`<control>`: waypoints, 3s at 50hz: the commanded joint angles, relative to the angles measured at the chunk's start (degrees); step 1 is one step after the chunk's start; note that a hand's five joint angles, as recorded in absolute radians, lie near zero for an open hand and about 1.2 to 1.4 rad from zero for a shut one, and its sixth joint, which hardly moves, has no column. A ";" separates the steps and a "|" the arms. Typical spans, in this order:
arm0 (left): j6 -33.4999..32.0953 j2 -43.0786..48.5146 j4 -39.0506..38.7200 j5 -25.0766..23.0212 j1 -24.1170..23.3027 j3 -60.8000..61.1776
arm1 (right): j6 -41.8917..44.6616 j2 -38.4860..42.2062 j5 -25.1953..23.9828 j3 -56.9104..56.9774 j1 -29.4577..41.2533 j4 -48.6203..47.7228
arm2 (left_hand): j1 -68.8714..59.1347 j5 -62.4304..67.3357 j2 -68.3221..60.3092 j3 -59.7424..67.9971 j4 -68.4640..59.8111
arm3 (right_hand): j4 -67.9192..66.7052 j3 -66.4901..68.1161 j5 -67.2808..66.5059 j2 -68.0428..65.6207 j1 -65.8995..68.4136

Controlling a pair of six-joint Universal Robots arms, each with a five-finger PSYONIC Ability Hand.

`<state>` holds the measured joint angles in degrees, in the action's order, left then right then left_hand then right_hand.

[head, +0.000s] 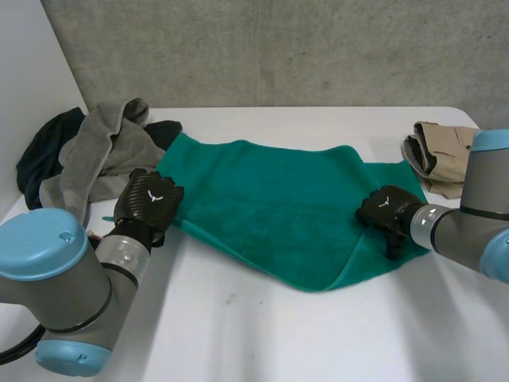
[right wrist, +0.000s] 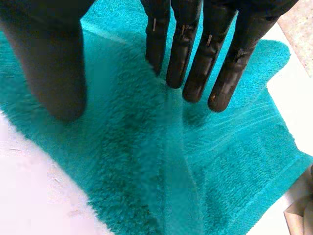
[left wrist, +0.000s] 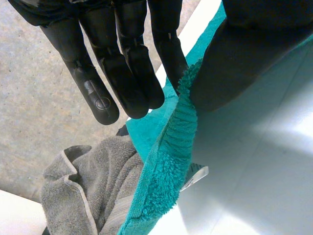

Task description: Fold the laundry.

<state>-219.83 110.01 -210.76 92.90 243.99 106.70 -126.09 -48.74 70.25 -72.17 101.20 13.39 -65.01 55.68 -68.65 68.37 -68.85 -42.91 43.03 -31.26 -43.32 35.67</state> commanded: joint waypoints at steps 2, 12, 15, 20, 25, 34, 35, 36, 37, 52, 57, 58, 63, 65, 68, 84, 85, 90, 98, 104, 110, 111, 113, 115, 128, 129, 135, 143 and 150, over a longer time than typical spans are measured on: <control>-0.08 0.03 0.00 0.00 0.00 0.00 | -1.61 -1.53 -0.11 0.01 -0.04 -2.13 | -14.99 14.32 -11.35 11.63 -11.15 | -37.09 36.97 -38.74 -36.68 44.33; -0.08 0.91 -0.09 -0.35 0.26 0.00 | -7.85 -10.93 -0.02 -7.98 -1.09 -5.39 | -11.18 10.51 -7.54 7.82 -7.35 | -37.09 36.97 -38.74 -36.68 44.33; -0.08 1.61 -0.09 -1.66 0.61 0.00 | -10.05 -13.22 -0.20 -12.02 -3.20 -5.48 | -5.94 5.27 -2.30 2.58 -2.11 | -37.09 36.97 -38.74 -36.68 44.33; -0.16 4.51 0.00 -6.32 1.58 -0.09 | -13.29 -19.18 -1.16 -19.83 -6.71 -7.14 | 13.05 -13.72 16.68 -16.40 16.88 | -37.09 36.97 -38.74 -36.68 44.33; -0.51 6.36 0.00 -7.64 3.59 -0.88 | -16.72 -22.45 -2.31 -24.60 -9.97 -11.36 | 23.49 -24.16 27.13 -26.84 27.32 | -37.09 36.97 -38.74 -36.68 44.33; -0.43 6.97 0.26 -7.73 7.38 -1.58 | -21.30 -24.47 -2.48 -27.24 -13.84 -13.83 | 25.03 -25.70 28.66 -28.38 28.86 | -37.09 36.97 -38.74 -36.68 44.33; -0.43 6.97 0.35 -7.73 7.64 -1.50 | -21.39 -24.47 -2.48 -27.50 -14.10 -13.83 | 25.19 -25.86 28.83 -28.55 29.02 | -37.09 36.97 -38.74 -36.68 44.33; -0.51 6.97 0.87 -7.73 8.08 -1.32 | -21.39 -24.47 -2.48 -27.59 -14.10 -13.91 | 25.53 -26.20 29.17 -28.88 29.36 | -37.09 36.97 -38.74 -36.68 44.33; -0.51 6.97 1.23 -7.73 8.26 -1.15 | -21.39 -24.47 -2.40 -27.76 -14.10 -14.00 | 25.70 -26.37 29.34 -29.05 29.53 | -37.09 36.97 -38.74 -36.68 44.33; 1.68 2.93 13.61 -16.78 12.04 -1.06 | -21.56 -24.21 -2.22 -29.00 -14.10 -18.40 | 32.25 -32.92 35.89 -35.61 36.09 | -37.09 36.97 -38.74 -36.68 44.33; 1.68 3.11 15.99 -18.72 12.56 -1.23 | -21.48 -23.77 -2.13 -29.00 -14.28 -18.92 | 32.76 -33.43 36.40 -36.12 36.59 | -37.09 36.97 -38.74 -36.68 44.33; 1.68 3.28 16.00 -18.72 12.83 -1.41 | -21.48 -23.77 -2.13 -29.00 -14.28 -18.93 | 32.43 -33.10 36.07 -35.79 36.26 | -37.09 36.97 -38.74 -36.68 44.33; 1.59 3.81 15.91 -18.72 13.53 -1.85 | -21.57 -23.59 -2.22 -28.82 -14.28 -18.93 | 31.59 -32.26 35.23 -34.94 35.42 | -37.09 36.97 -38.74 -36.68 44.33; 1.59 4.07 15.73 -18.72 13.80 -2.11 | -21.57 -23.59 -2.22 -28.82 -14.28 -18.93 | 31.42 -32.09 35.06 -34.77 35.25 | -37.09 36.97 -38.74 -36.68 44.33; 1.51 5.39 14.85 -18.72 14.06 -2.72 | -21.57 -23.59 -2.22 -28.82 -14.19 -18.93 | 30.41 -31.08 34.05 -33.77 34.24 | -37.09 36.97 -38.74 -36.68 44.33; 0.98 10.22 11.16 -18.28 14.68 -6.33 | -21.57 -23.59 -2.31 -29.17 -14.10 -18.93 | 24.86 -25.53 28.50 -28.21 28.69 | -37.09 36.97 -38.74 -36.68 44.33; 0.98 10.49 11.16 -18.28 14.68 -6.50 | -21.57 -23.59 -2.31 -29.17 -14.10 -18.93 | 24.52 -25.19 28.16 -27.88 28.36 | -37.09 36.97 -38.74 -36.68 44.33; 0.89 11.63 11.16 -18.19 14.68 -7.91 | -21.48 -23.59 -2.40 -29.00 -14.10 -18.93 | 20.34 -21.01 23.98 -23.69 24.17 | -37.09 36.97 -38.74 -36.68 44.33; 0.89 13.91 11.16 -16.88 14.59 -10.45 | -21.56 -23.59 -2.31 -29.00 -14.10 -18.93 | -8.02 7.35 -4.38 4.67 -4.19 | -37.09 36.97 -38.74 -36.68 44.33; 0.80 14.09 11.77 -14.24 13.80 -11.60 | -21.48 -23.59 -2.31 -29.00 -14.19 -18.84 | -14.99 14.32 -11.35 11.63 -11.15 | -37.09 36.97 -38.74 -36.68 44.33; 0.72 11.11 12.30 -9.58 13.01 -10.20 | -21.30 -23.95 -2.22 -28.82 -14.19 -18.22 | -14.99 14.32 -11.35 11.63 -11.15 | -37.09 36.97 -38.74 -36.68 44.33; 0.72 10.06 12.65 -9.06 12.83 -9.68 | -21.21 -24.03 -2.05 -28.73 -14.19 -18.14 | -14.99 14.32 -11.35 11.63 -11.15 | -37.09 36.97 -38.74 -36.68 44.33; 0.71 6.56 14.31 -8.61 12.74 -7.66 | -21.04 -24.38 -1.96 -28.56 -14.19 -17.61 | -14.99 14.32 -11.35 11.63 -11.15 | -37.09 36.97 -38.74 -36.68 44.33; 0.80 4.61 15.20 -8.79 12.74 -6.69 | -21.30 -24.73 -2.31 -28.64 -14.10 -17.00 | -14.99 14.32 -11.35 11.63 -11.15 | -37.09 36.97 -38.74 -36.68 44.33; 0.28 3.72 17.84 -8.70 12.65 -6.15 | -20.69 -24.39 -2.40 -28.29 -14.01 -16.82 | 1.68 -2.35 5.32 -5.04 5.51 | -37.09 36.97 -38.74 -36.68 44.33; 0.19 5.11 17.84 -8.61 12.65 -6.42 | -20.69 -24.39 -2.40 -28.29 -13.93 -16.82 | 20.96 -21.63 24.60 -24.32 24.79 | -37.09 36.97 -38.74 -36.68 44.33; -0.87 6.27 17.67 -8.79 12.57 -6.33 | -20.51 -24.39 -2.57 -28.20 -14.19 -16.82 | 31.40 -32.07 35.04 -34.76 35.24 | -37.09 36.97 -38.74 -36.68 44.33; -0.78 6.97 17.31 -9.14 13.44 -7.03 | -20.60 -24.21 -2.66 -28.20 -14.10 -16.82 | 32.43 -33.10 36.07 -35.78 36.26 | -37.09 36.97 -38.74 -36.68 44.33; -0.87 9.43 17.31 -11.51 13.62 -8.70 | -20.60 -23.51 -2.66 -28.20 -14.19 -16.90 | 33.94 -34.61 37.58 -37.30 37.77 | -37.09 36.97 -38.74 -36.68 44.33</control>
<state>-220.67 117.54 -193.44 83.21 257.37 99.21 -146.63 -72.64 67.55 -100.35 87.03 -3.47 -29.60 18.77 -29.60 29.73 -29.05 -68.03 67.69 -56.76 -67.22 56.76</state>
